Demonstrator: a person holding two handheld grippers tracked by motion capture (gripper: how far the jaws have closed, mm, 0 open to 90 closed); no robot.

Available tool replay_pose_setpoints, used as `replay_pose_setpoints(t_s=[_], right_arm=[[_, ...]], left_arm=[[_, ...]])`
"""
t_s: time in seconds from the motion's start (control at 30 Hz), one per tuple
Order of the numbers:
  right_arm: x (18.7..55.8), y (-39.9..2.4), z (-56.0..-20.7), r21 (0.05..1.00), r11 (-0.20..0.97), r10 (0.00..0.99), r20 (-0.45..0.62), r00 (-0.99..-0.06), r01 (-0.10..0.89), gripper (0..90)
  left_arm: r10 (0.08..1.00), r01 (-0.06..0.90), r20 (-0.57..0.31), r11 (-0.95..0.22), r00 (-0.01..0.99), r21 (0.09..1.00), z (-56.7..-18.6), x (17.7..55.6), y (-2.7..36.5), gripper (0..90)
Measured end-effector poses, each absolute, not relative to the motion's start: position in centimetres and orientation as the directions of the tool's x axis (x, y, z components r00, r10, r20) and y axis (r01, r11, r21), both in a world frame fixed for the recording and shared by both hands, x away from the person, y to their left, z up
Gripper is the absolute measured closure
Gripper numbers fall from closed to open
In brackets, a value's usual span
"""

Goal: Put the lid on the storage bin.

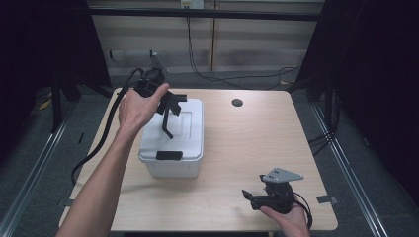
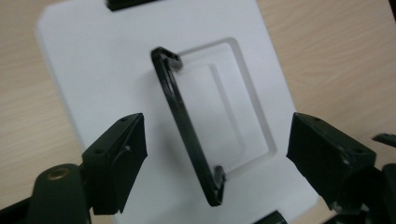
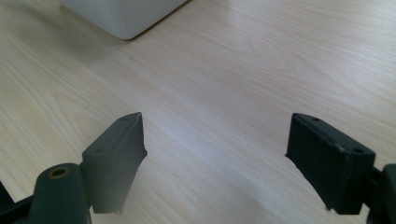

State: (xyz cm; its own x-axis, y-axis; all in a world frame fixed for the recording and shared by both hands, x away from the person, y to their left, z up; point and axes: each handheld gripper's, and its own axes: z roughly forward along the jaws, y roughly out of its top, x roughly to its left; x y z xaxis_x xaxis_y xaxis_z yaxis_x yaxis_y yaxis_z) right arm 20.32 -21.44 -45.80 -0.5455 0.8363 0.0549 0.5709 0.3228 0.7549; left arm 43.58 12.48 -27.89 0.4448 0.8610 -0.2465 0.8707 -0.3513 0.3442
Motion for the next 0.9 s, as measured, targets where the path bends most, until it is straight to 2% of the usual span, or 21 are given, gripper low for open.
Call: replay_pose_setpoints(t_s=[0.03,0.17,0.3,0.37,0.57,0.9], right_arm=[[20.3,-21.4,-45.8,0.756,0.323,0.836,0.054,-0.546,0.569,18.5],[20.3,-21.4,-45.8,0.753,0.321,0.837,0.059,-0.544,0.574,18.5],[20.3,-21.4,-45.8,0.753,0.323,0.837,0.056,-0.545,0.574,18.5],[20.3,-21.4,-45.8,0.752,0.323,0.837,0.055,-0.544,0.574,18.5],[20.4,-21.5,-45.8,0.753,0.323,0.837,0.055,-0.545,0.573,18.5],[20.4,-21.5,-45.8,0.752,0.319,0.842,0.053,-0.536,0.576,18.5]], left_arm=[[0.857,0.868,-0.250,-0.355,0.451,0.348,-27.8,43.5,12.6,16.1],[0.850,0.833,-0.204,-0.380,0.486,0.402,-27.3,42.8,13.2,17.1],[0.814,0.822,-0.273,-0.374,0.513,0.429,-27.3,42.5,14.2,16.4],[0.831,0.826,-0.234,-0.387,0.505,0.409,-27.7,42.4,14.8,16.4],[0.827,0.824,-0.257,-0.363,0.500,0.434,-29.0,42.1,17.6,17.3],[0.804,0.774,-0.228,-0.385,0.549,0.504,-30.4,40.5,20.6,17.7]])
